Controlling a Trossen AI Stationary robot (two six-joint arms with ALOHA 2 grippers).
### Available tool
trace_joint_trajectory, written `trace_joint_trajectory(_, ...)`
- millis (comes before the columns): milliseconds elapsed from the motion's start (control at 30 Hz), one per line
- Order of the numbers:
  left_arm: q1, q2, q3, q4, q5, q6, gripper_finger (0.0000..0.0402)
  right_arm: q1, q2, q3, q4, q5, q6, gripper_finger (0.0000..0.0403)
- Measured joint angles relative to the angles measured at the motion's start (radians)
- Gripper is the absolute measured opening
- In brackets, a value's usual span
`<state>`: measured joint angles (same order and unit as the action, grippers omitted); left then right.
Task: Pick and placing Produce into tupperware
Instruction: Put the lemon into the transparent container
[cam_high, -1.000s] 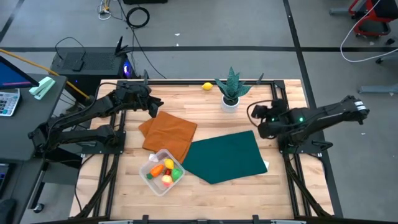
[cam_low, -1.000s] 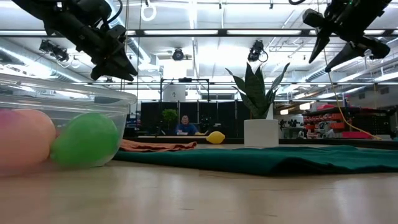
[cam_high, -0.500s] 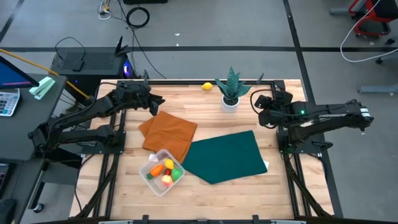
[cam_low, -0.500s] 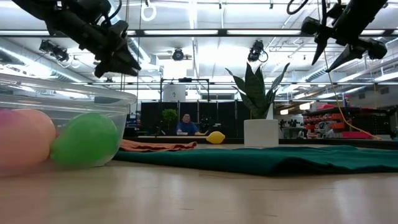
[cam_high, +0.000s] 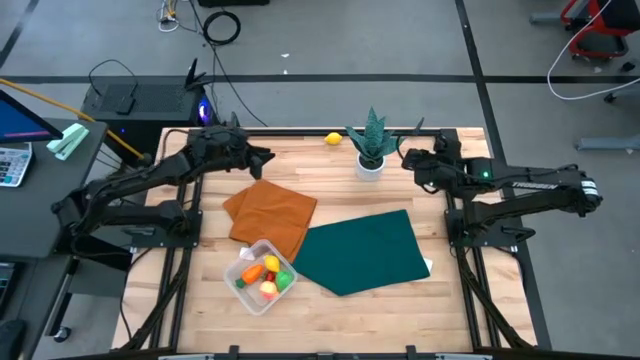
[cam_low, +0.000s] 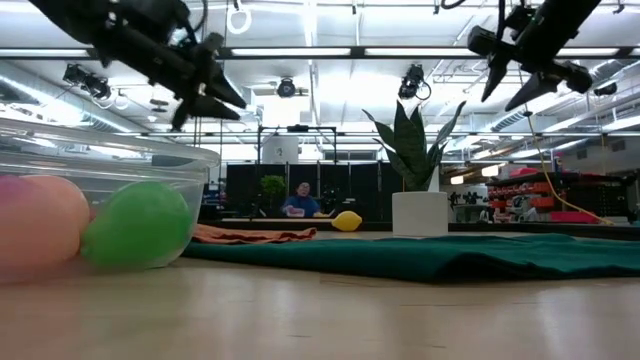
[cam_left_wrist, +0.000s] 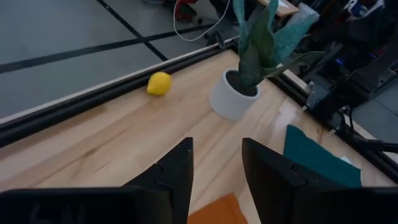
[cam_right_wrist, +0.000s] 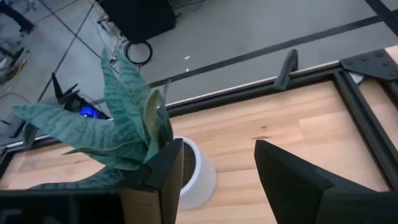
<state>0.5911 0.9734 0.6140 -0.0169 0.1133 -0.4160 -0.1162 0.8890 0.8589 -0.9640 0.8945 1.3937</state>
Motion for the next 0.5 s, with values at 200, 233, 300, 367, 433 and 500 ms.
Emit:
trace_joint_trajectory(200,0.001,0.201,0.056,0.188,0.022,0.019,0.0154,-0.072,0.0,0.0,0.078,-0.092,-0.149,0.0165)
trace_joint_trajectory(233,0.002,0.239,0.082,0.201,0.022,0.04,0.0155,-0.081,0.0,0.0,0.088,-0.106,-0.169,0.0165)
trace_joint_trajectory(300,0.002,0.319,0.154,0.201,0.022,0.099,0.0156,-0.094,-0.002,0.0,0.1,-0.125,-0.2,0.0165)
trace_joint_trajectory(367,0.002,0.401,0.235,0.195,0.023,0.169,0.0158,-0.103,-0.009,0.0,0.11,-0.142,-0.226,0.0165)
trace_joint_trajectory(433,0.002,0.476,0.328,0.165,0.023,0.252,0.0158,-0.109,-0.018,0.0,0.109,-0.148,-0.248,0.0165)
trace_joint_trajectory(500,0.002,0.549,0.426,0.122,0.023,0.346,0.0158,-0.111,-0.03,0.0,0.109,-0.15,-0.267,0.0165)
